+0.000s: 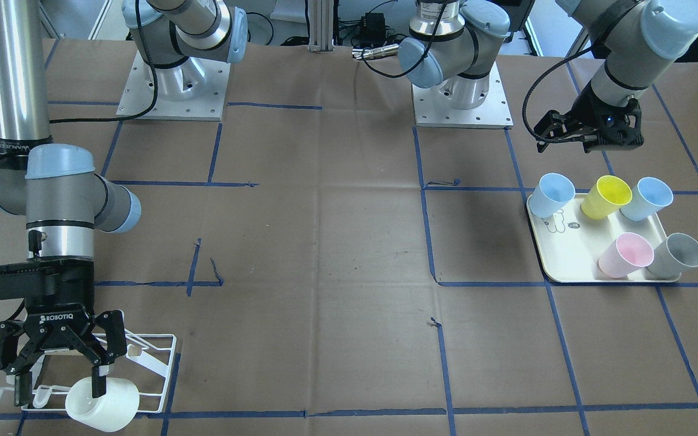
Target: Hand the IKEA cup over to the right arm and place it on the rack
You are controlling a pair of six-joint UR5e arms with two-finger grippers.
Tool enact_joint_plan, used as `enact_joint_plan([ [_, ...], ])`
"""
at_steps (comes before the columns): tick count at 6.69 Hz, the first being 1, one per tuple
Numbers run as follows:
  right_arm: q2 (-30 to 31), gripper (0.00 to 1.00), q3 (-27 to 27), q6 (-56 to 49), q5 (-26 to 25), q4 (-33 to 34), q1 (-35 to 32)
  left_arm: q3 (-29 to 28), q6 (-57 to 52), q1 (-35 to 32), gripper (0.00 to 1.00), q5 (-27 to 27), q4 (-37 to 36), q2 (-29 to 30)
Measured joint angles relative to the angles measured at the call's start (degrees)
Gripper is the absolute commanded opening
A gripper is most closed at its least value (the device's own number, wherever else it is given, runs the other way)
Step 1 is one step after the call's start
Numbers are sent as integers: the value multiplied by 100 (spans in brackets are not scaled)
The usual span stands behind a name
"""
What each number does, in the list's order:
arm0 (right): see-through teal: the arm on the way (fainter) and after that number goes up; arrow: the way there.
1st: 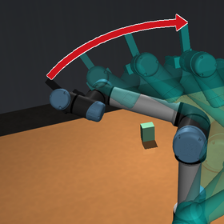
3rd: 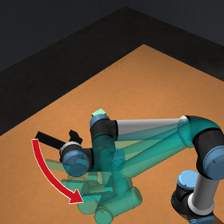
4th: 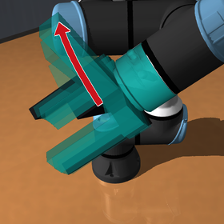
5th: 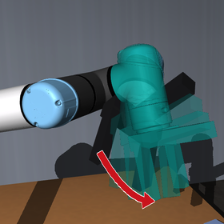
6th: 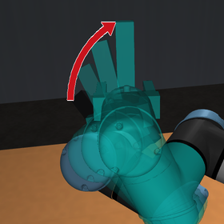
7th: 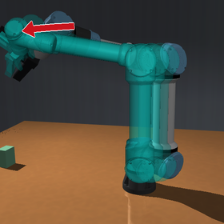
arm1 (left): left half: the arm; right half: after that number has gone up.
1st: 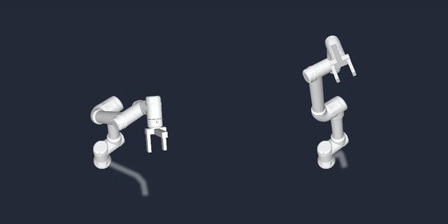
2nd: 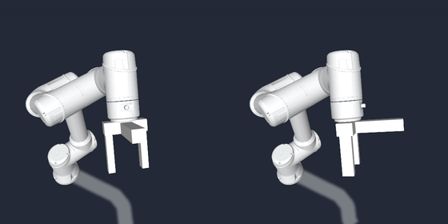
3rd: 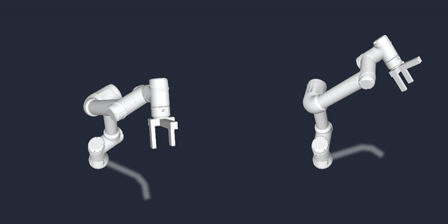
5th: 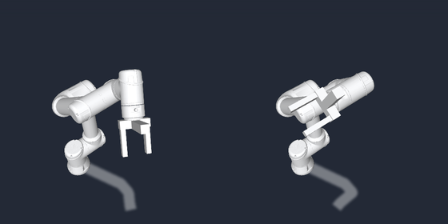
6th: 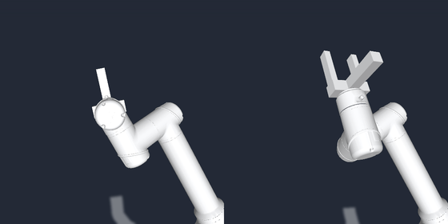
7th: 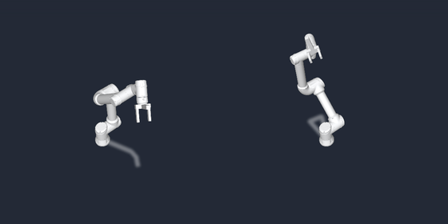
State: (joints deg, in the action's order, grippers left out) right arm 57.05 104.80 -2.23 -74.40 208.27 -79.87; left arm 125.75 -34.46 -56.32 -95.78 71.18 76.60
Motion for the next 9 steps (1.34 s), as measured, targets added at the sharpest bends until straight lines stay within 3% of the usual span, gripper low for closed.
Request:
enact_joint_plan([
  [4, 1075, 100, 83, 179, 60, -928, -261, 775, -9, -5, 99, 237, -1835, 1043],
  [5, 1250, 100, 172, 479, 64, -964, -344, 804, -48, -11, 85, 217, -1912, 1053],
  [7, 1493, 100, 370, 1599, 74, -974, -503, 790, -62, -18, 13, 183, -1903, 1013],
  [8, 1546, 100, 450, 2346, 82, -957, -630, 782, -51, -19, 0, 163, -1897, 1009],
  [9, 1615, 100, 565, 3055, 91, -931, -730, 775, -50, -18, 0, 158, -1896, 1008],
])
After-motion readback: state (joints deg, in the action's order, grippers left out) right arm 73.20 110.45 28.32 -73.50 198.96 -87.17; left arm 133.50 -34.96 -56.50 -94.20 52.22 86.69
